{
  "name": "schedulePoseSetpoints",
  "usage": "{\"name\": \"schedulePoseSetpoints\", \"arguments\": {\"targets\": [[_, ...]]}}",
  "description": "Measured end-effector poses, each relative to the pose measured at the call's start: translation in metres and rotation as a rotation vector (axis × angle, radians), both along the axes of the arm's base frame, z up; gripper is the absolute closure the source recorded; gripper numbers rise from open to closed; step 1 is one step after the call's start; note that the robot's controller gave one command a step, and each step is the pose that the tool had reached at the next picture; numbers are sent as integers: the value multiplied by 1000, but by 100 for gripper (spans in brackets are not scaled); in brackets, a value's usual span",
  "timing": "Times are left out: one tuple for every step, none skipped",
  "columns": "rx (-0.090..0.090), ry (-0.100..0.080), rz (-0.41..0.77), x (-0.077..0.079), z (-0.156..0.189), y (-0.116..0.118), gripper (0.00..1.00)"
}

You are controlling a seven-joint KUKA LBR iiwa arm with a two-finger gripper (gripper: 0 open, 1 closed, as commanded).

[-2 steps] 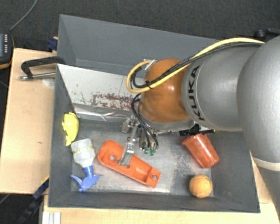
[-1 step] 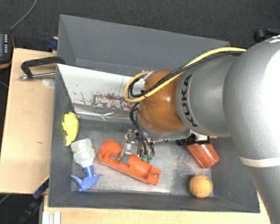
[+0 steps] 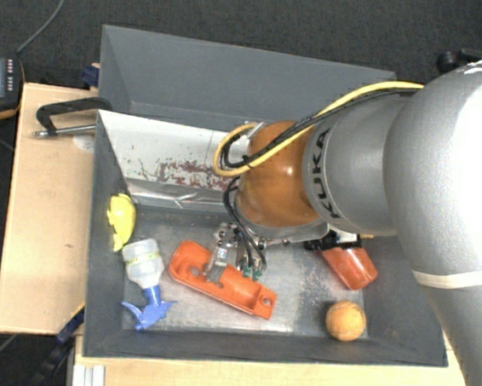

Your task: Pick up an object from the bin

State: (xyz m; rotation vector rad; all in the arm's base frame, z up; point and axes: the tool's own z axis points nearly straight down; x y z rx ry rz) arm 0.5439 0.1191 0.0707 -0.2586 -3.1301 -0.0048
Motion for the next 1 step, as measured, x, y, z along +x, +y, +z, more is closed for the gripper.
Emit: {"name": "schedulePoseSetpoints", "arguments": {"targets": [[2, -5, 76, 36, 0, -18, 100]]}}
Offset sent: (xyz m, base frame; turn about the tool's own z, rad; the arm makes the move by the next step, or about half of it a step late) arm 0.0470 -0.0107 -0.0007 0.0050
